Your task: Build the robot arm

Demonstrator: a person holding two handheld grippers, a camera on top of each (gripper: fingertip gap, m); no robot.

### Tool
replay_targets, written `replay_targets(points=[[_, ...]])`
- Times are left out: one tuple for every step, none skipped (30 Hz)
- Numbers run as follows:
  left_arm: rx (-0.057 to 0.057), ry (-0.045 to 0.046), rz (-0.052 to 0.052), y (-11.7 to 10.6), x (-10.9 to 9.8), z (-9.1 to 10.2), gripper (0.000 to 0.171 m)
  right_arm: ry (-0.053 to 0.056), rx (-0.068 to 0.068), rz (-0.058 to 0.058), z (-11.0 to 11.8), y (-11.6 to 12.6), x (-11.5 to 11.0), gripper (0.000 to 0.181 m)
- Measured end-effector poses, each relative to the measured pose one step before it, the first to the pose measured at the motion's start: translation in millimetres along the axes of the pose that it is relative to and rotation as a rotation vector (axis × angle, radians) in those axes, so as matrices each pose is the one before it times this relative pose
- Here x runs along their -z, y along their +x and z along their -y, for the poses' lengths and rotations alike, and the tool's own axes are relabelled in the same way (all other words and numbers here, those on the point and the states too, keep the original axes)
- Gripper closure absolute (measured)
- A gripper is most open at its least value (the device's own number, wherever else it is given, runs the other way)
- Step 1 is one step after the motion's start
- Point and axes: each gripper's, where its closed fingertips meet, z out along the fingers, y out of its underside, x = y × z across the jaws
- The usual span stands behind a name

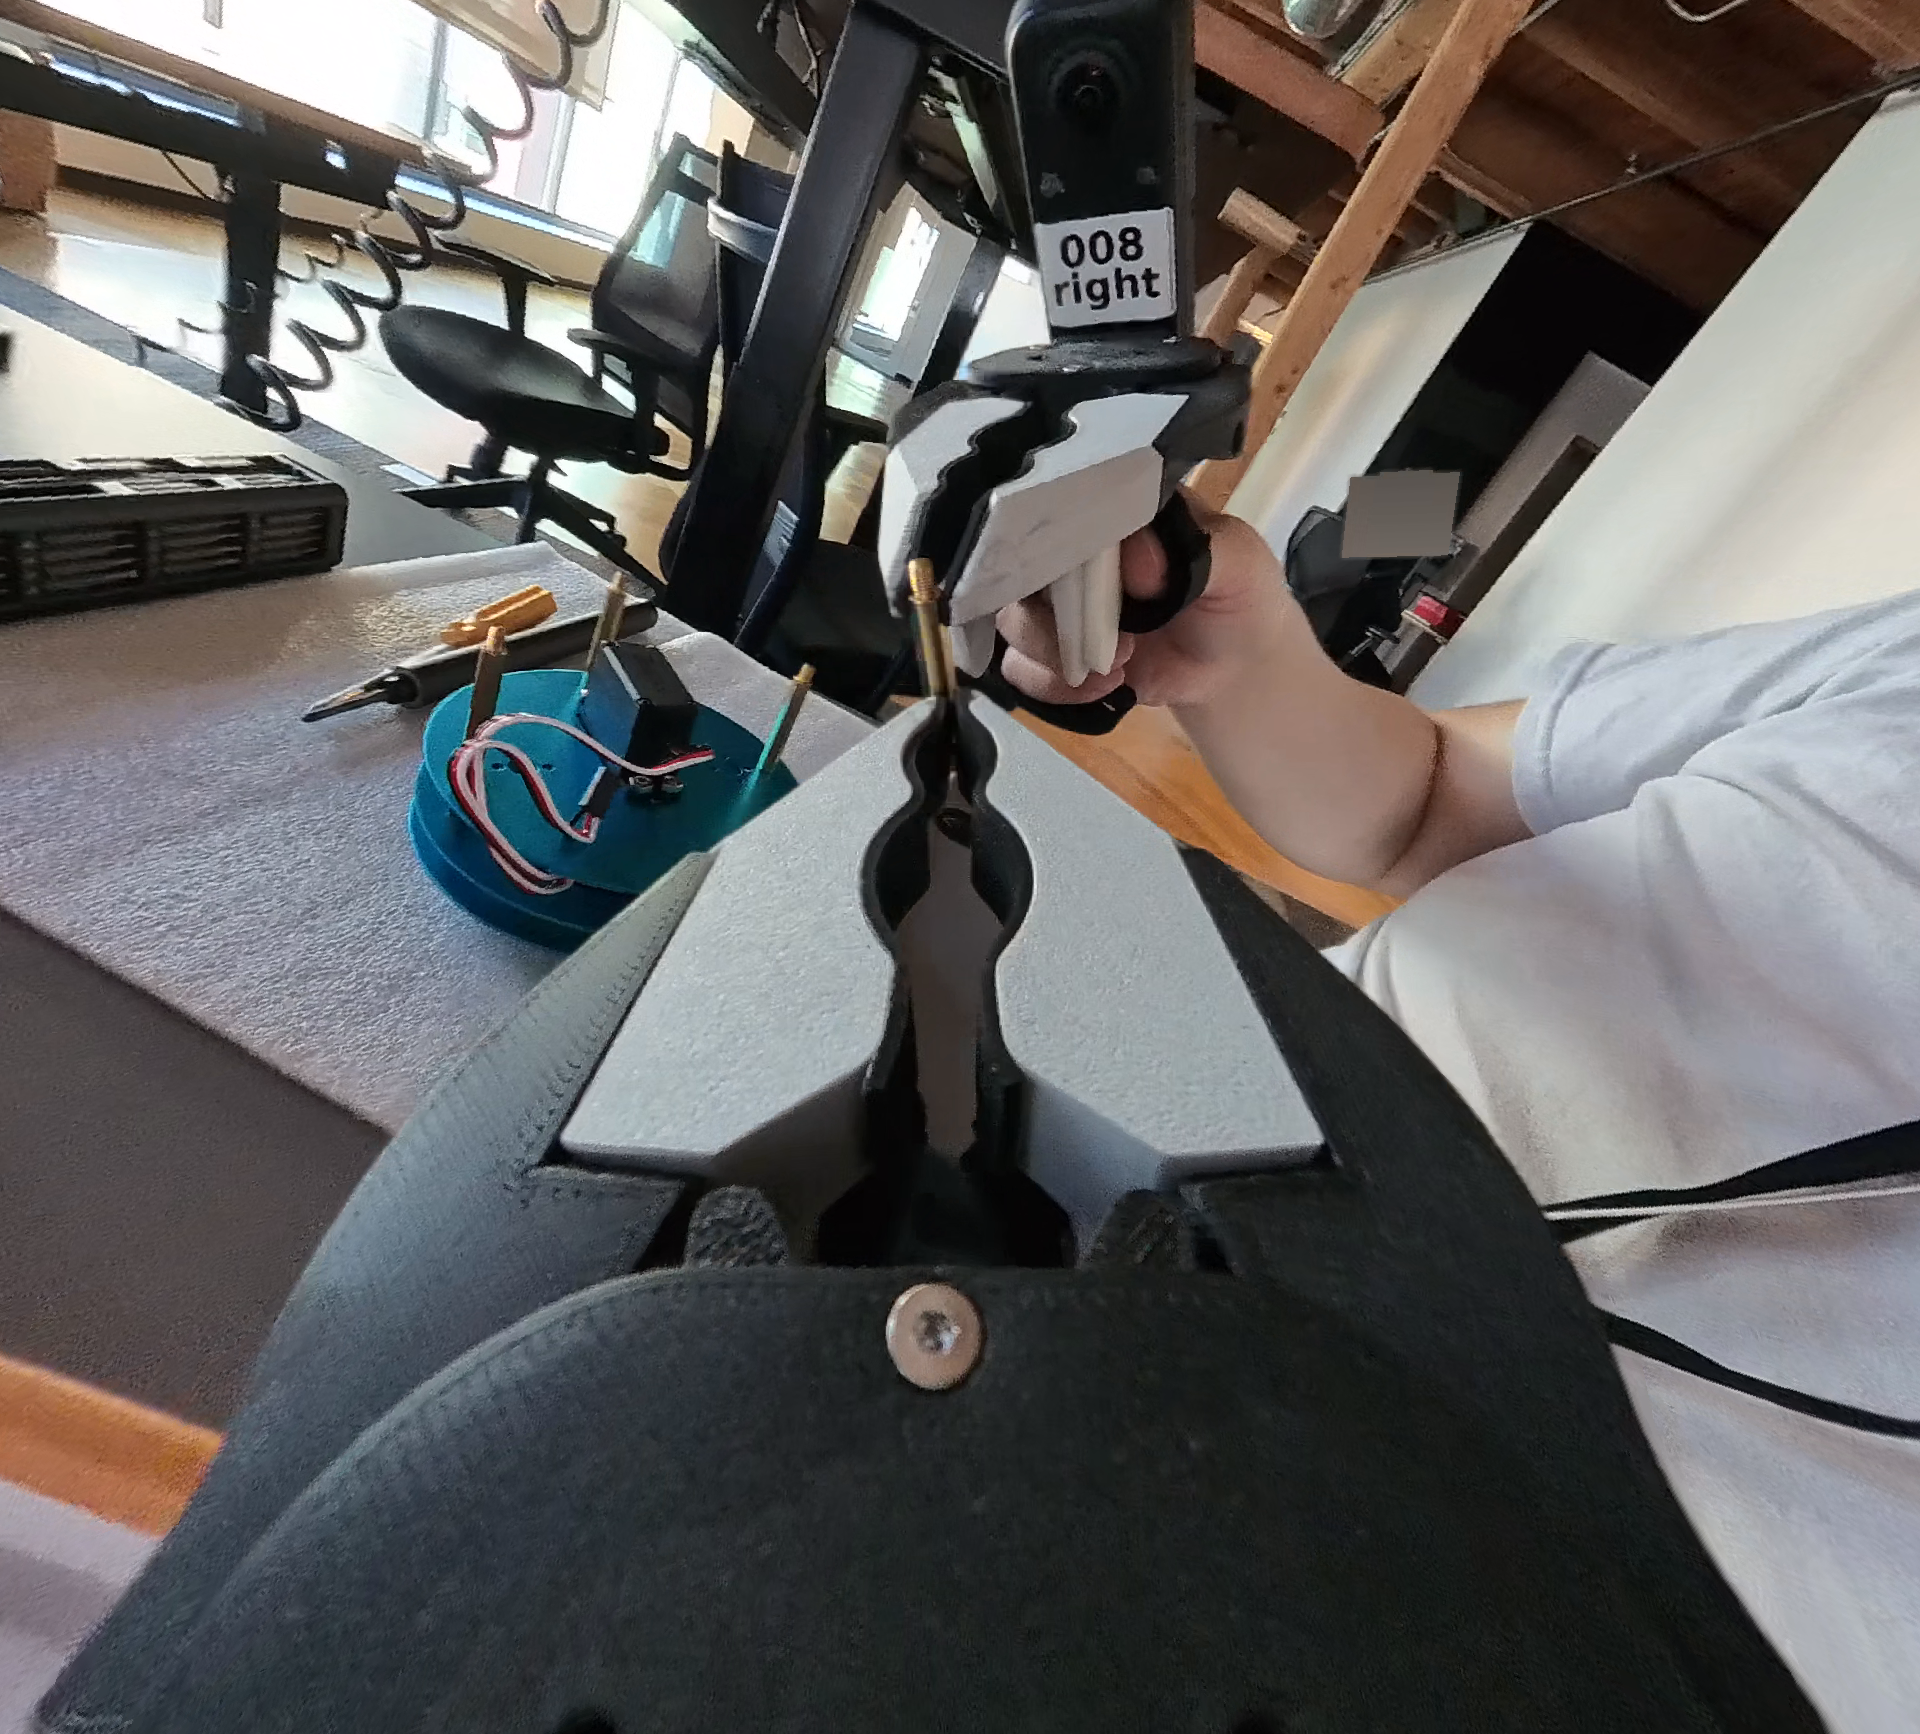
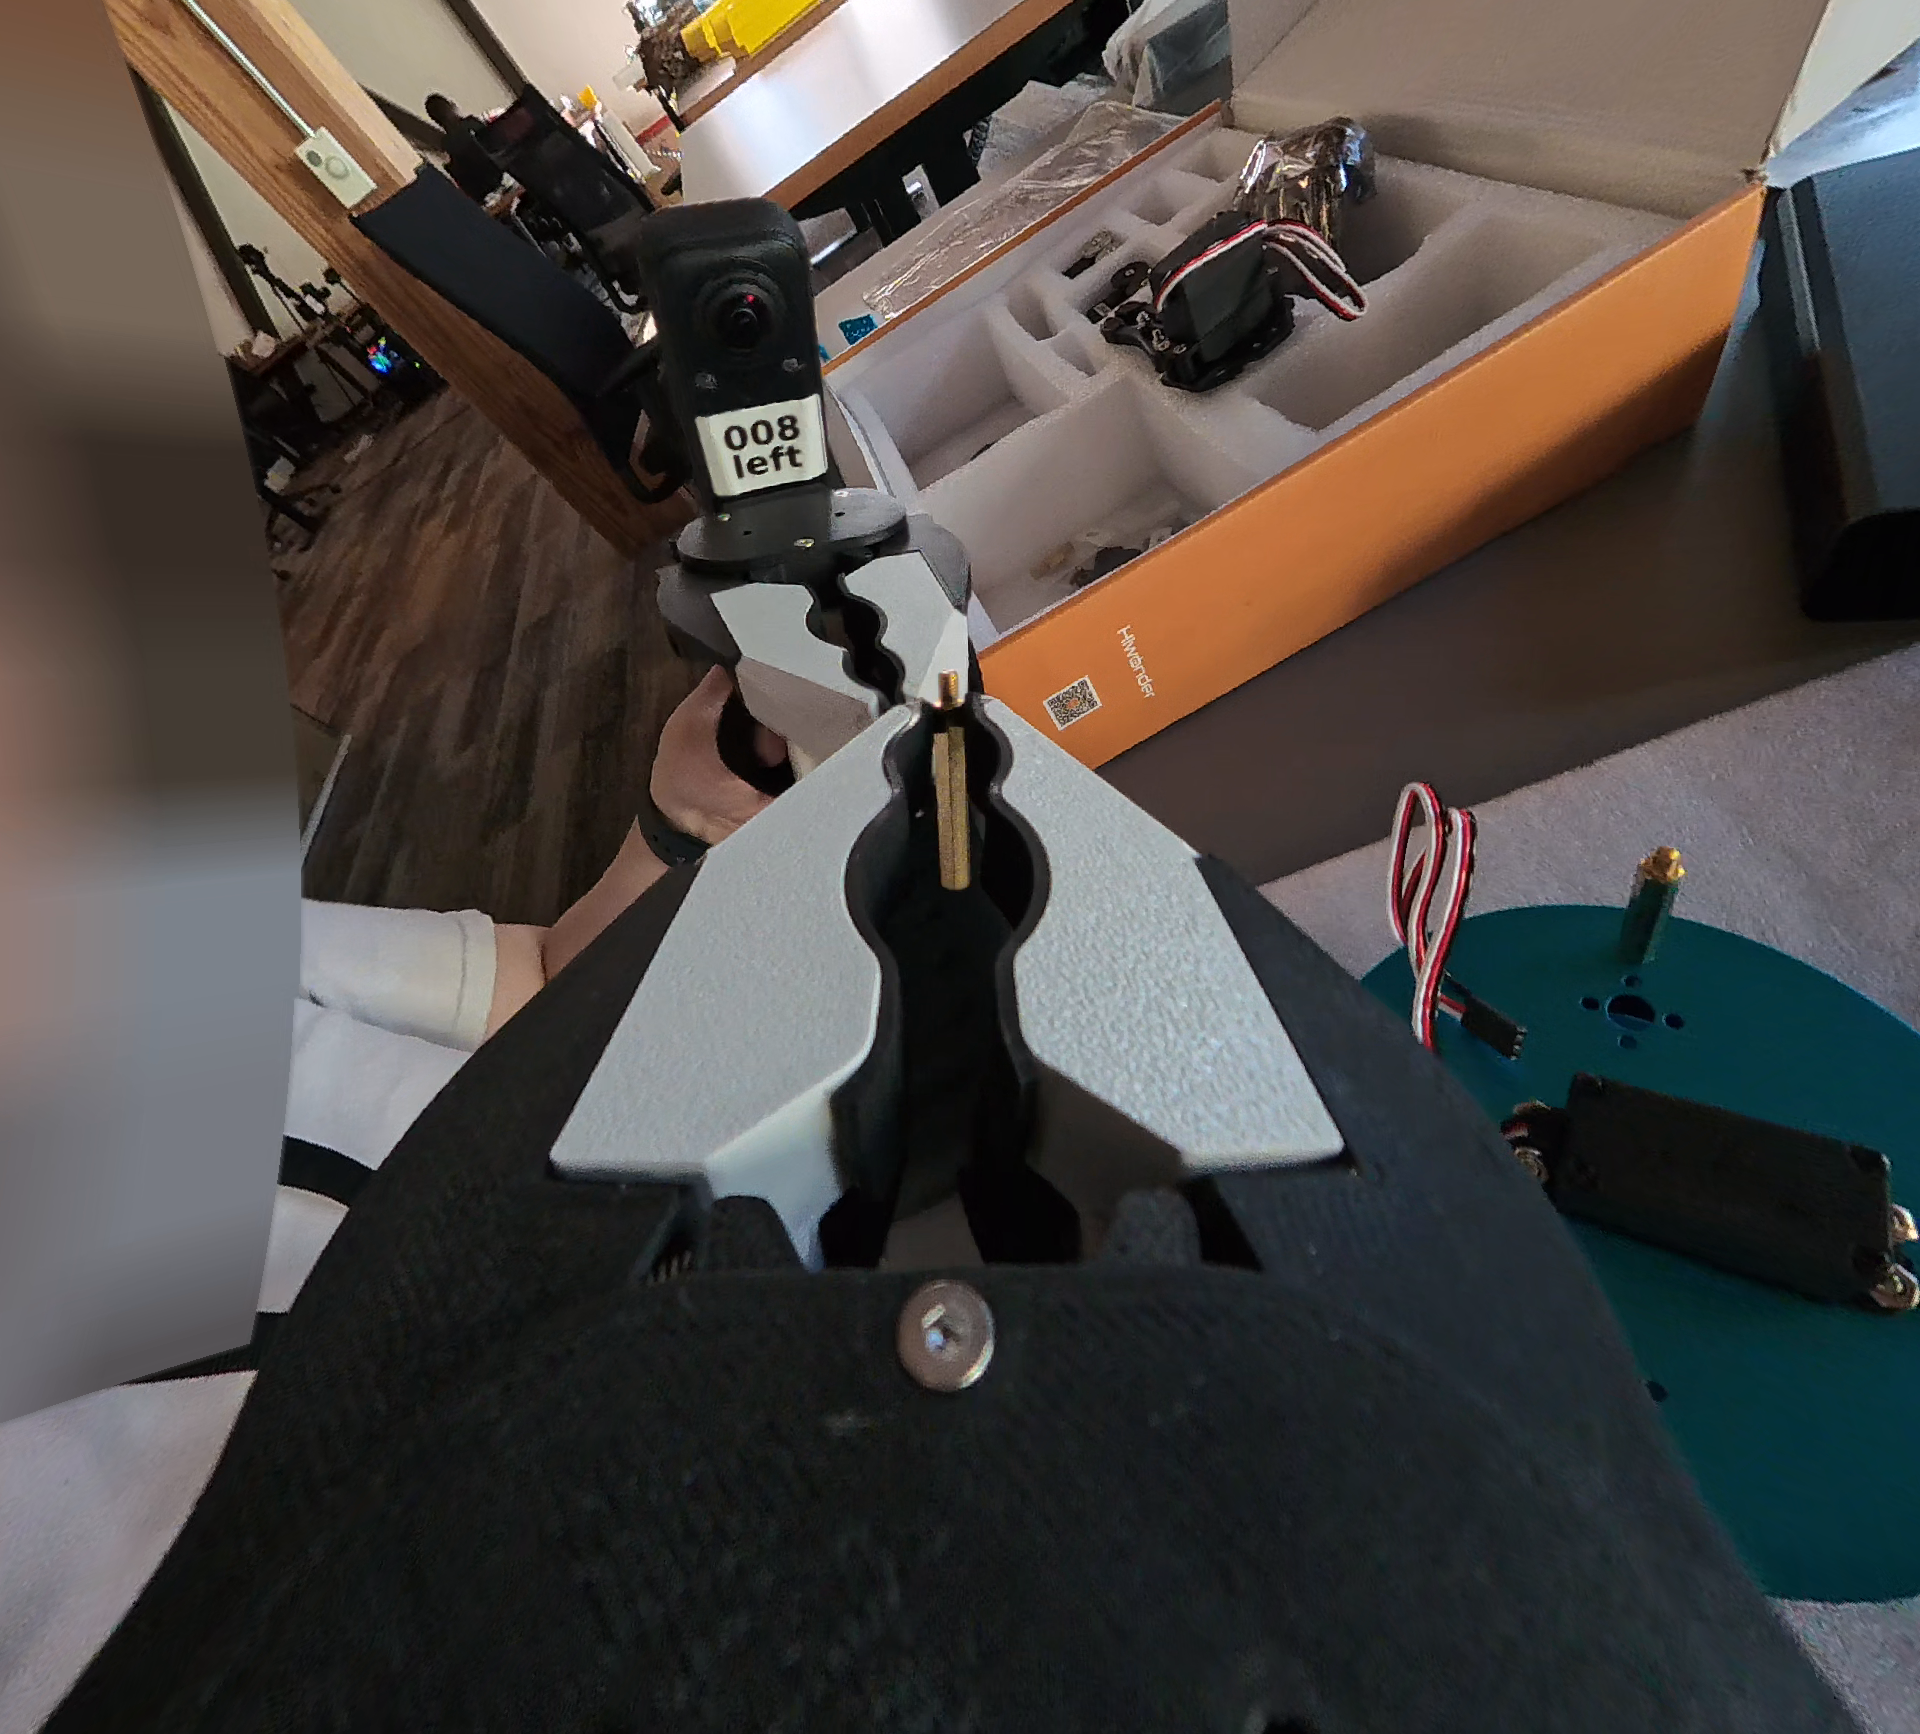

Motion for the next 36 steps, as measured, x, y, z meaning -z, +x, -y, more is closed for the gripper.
replay_targets(points=[[0.0104,-0.00831,-0.0119,1.22,-1.36,-0.64,0.171,0.0015,-0.01,0.0039,-1.08,0.28,0.96,0.177],[0.0022,-0.00473,-0.0059,0.89,-0.87,-0.27,0.171,0.003,-0.012,0.0056,-0.73,0.17,0.95,0.177],[-0.0033,-0.00333,-0.0019,0.69,-0.67,0.03,0.171,0.0058,-0.0109,0.0108,-0.23,-0.38,1.06,0.177],[-0.0049,-0.00617,-0.0007,0.67,-0.59,-0.28,0.171,0.0048,-0.0111,0.0145,-0.47,-0.86,0.89,0.177],[-0.0055,-0.00631,0.0001,0.71,-0.54,-0.05,0.171,0.0014,-0.0119,0.0195,-0.76,-1.68,0.56,0.177],[-0.0056,-0.00147,-0.0019,0.88,-0.36,0.39,0.171,0.0,-0.0125,0.0245,-1.1,-2.3,0.34,0.177],[-0.0033,0.00472,-0.0058,1.4,-0.26,1.16,0.171,-0.0013,-0.0103,0.0314,-1.1,-3.16,0.22,0.176],[0.0015,0.00807,-0.008,1.34,0.0,1.45,0.171,-0.0031,-0.0118,0.0207,-1.51,-1.62,0.0,0.17],[0.0046,0.00205,-0.0089,0.92,-0.22,0.48,0.171,-0.0076,-0.0095,0.0067,-2.27,0.55,-0.06,0.17],[0.0039,-0.00948,-0.0057,0.1,-0.5,-1.63,0.171,-0.0156,0.0033,0.0108,-3.79,-0.5,0.26,0.181],[0.0021,-0.01295,0.0052,-1.77,-0.64,-2.37,0.171,-0.0045,0.0117,-0.0167,-1.72,2.97,0.21,0.181],[0.0006,-0.00884,0.0192,-4.1,-0.73,-2.07,0.171,-0.006,0.0223,-0.0319,-1.45,5.09,0.61,0.181],[-0.0007,-0.0057,0.0308,-5.68,-0.83,-1.78,0.171,-0.0112,0.0241,-0.0434,-1.71,7.12,0.78,0.181],[-0.0007,-0.00215,0.0363,-6.49,-0.44,-1.21,0.171,-0.012,0.019,-0.051,-1.52,8.69,1.27,0.181],[0.0015,-0.00133,0.034,-6.12,-0.04,-1.03,0.171,-0.0072,0.0128,-0.0378,-1.07,7.1,1.32,0.181],[0.0047,-0.00571,0.0272,-5.31,0.45,-1.35,0.171,-0.0112,0.0038,-0.0223,-1.7,5.13,1.15,0.181],[0.0054,-0.00486,0.0211,-4.48,1.19,-0.87,0.171,-0.0158,0.0035,-0.0151,-2.71,3.52,0.94,0.181],[0.0023,0.00202,0.0173,-3.67,1.78,0.35,0.171,-0.0219,0.0115,-0.009,-4.24,1.6,1.01,0.181],[-0.0024,0.00503,0.0151,-2.93,2.03,0.92,0.171,-0.0289,0.0177,-0.0215,-6.31,2.68,2.04,0.181],[-0.004,0.00545,0.0129,-2.23,1.77,0.96,0.171,-0.0244,0.0308,-0.0461,-6.86,6.17,3.77,0.181],[-0.0009,0.00716,0.0082,-1.5,1.42,1.16,0.171,-0.0105,0.0404,-0.0615,-6.2,8.61,5.81,0.181],[0.0046,0.00886,0.0018,-0.76,0.78,1.14,0.171,-0.0029,0.0325,-0.0764,-6.19,11.21,7.14,0.181],[0.0088,0.00891,-0.0026,-0.34,0.41,0.98,0.171,-0.0094,0.0173,-0.0729,-8.06,10.79,7.08,0.181],[0.009,0.00753,-0.002,-0.3,0.16,0.87,0.171,-0.0155,0.0091,-0.0403,-9.86,5.4,5.3,0.179],[0.0066,0.00638,0.0001,-0.6,0.18,0.86,0.171,-0.0215,-0.0015,-0.0178,-11.64,1.04,3.24,0.176],[0.0038,0.00636,-0.0009,-0.21,0.26,0.97,0.171,-0.0345,-0.016,-0.0102,-14.02,-0.66,1.76,0.175],[0.0015,0.00708,-0.003,0.33,0.57,1.09,0.171,-0.0406,-0.0234,0.019,-15.15,-5.89,-0.09,0.174],[0.0013,0.00823,-0.0027,0.46,0.56,1.16,0.171,-0.0342,-0.0211,0.0545,-14.83,-12.12,-1.97,0.175],[0.0039,0.00825,-0.0024,0.2,0.63,1.17,0.171,-0.0386,-0.0153,0.0428,-15.17,-9.87,-3.34,0.176],[0.0057,0.00605,-0.005,0.53,0.43,0.72,0.171,-0.0304,-0.0097,0.0014,-13.2,-2.44,-3.64,0.177],[0.0048,0.00288,-0.0067,0.77,0.16,0.24,0.171,-0.0128,-0.0035,-0.0049,-10.37,-0.21,-3.95,0.18],[0.0023,-0.00001,-0.004,0.22,-0.06,-0.18,0.171,-0.0125,-0.0096,0.0053,-8.74,-0.07,-3.92,0.181],[0.0003,-0.00214,0.0,-0.46,0.08,-0.15,0.171,-0.0164,-0.0242,0.0079,-6.34,0.61,-3.06,0.181],[0.0006,-0.00153,0.0008,-0.84,0.32,0.0,0.171,0.0,-0.0236,0.0162,-1.36,-0.2,-2.38,0.181],[0.0042,0.00173,-0.0016,-0.81,0.25,0.31,0.171,0.0124,-0.0118,0.0185,1.6,-0.61,-1.97,0.181],[0.0089,0.00443,-0.0049,-0.57,0.35,0.9,0.171,0.0009,-0.0019,0.0002,1.23,2.19,-1.96,0.181]])
